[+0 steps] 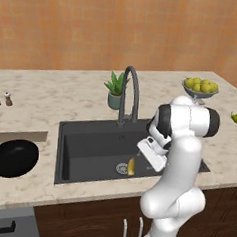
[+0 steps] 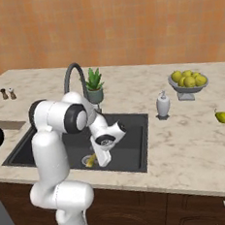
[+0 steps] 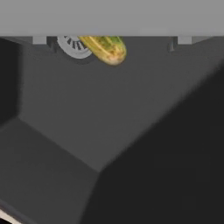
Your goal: Pick the cucumber from the sink and place it in the bowl. Then pick the bowl and place it in the microwave. Then close the microwave door and press the start button.
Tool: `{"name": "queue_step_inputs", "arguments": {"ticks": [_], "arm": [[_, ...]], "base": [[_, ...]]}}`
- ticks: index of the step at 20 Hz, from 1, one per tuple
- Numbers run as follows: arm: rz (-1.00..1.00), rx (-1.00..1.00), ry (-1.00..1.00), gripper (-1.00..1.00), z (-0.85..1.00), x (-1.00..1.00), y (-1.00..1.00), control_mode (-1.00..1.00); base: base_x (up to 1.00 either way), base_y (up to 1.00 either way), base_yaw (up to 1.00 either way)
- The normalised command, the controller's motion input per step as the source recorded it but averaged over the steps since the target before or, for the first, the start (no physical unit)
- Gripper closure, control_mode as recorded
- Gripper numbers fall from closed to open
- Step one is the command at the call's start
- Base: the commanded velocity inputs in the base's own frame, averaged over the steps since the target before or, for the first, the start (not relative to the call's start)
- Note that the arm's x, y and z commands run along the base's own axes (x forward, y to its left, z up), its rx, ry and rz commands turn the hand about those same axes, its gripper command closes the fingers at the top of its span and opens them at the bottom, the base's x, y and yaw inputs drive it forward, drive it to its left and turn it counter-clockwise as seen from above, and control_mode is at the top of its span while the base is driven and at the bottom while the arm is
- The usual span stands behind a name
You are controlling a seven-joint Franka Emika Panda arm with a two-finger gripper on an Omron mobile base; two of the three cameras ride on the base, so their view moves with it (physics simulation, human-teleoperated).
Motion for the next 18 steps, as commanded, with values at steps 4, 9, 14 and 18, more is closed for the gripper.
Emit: {"name": "queue_step_inputs", "arguments": {"ticks": [4, 9, 14, 18], "arm": [[0.00, 0.00, -0.08, -1.00, -0.34, 0.33, 0.11, -1.00], [0.00, 0.00, -0.03, -1.00, -0.32, 0.28, 0.07, -1.00], [0.00, 0.00, 0.00, -1.00, -0.40, 0.36, 0.12, -1.00], [0.00, 0.00, 0.00, -1.00, -0.42, 0.39, 0.18, -1.00]], "base": [[0.00, 0.00, 0.00], [0.00, 0.00, 0.00], [0.00, 0.00, 0.00], [0.00, 0.00, 0.00]]}}
